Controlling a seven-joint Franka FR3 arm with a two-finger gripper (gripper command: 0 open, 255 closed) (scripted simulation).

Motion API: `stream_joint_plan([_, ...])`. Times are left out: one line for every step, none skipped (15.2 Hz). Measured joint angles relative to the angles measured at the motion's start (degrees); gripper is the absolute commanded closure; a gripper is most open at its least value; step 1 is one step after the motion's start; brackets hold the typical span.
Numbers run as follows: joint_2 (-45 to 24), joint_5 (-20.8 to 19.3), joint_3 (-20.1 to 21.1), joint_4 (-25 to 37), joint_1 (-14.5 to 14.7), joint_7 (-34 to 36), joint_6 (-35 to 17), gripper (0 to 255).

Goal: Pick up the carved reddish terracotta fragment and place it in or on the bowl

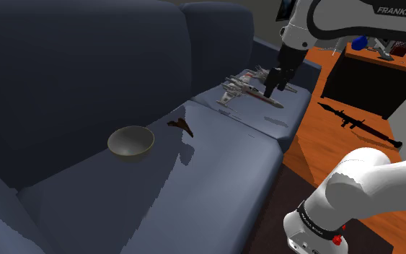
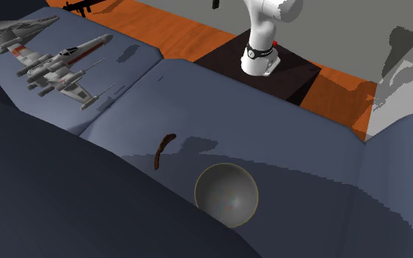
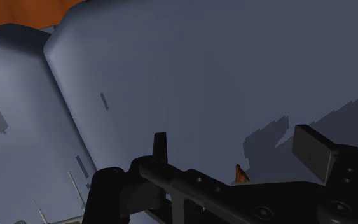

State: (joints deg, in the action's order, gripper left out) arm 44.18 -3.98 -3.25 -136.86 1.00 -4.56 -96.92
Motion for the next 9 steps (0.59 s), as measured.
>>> stream_joint_plan([0.0,0.0,0.0,0.0,0.0,0.0,0.0,0])
stream_joint_plan([-0.9,0.0,0.2,0.1,0.2,0.1,-0.7,0])
stream_joint_plan([-2.3,0.0,0.5,0.2,0.4,0.2,-1.9,0])
stream_joint_plan([-3.8,0.0,0.7,0.1,0.6,0.2,-3.5,0])
stream_joint_plan([-5.3,0.1,1.2,0.2,1.0,0.6,-4.7,0])
stream_joint_plan([-7.2,0.1,1.7,0.6,1.3,0.8,-6.1,0])
stream_joint_plan([-9.5,-0.1,1.8,1.1,1.4,0.7,-7.9,0])
stream_joint_plan([-11.7,-0.2,2.0,1.5,1.7,0.7,-9.6,0])
stream_joint_plan([-13.6,-0.2,2.4,2.3,1.9,0.9,-10.5,0])
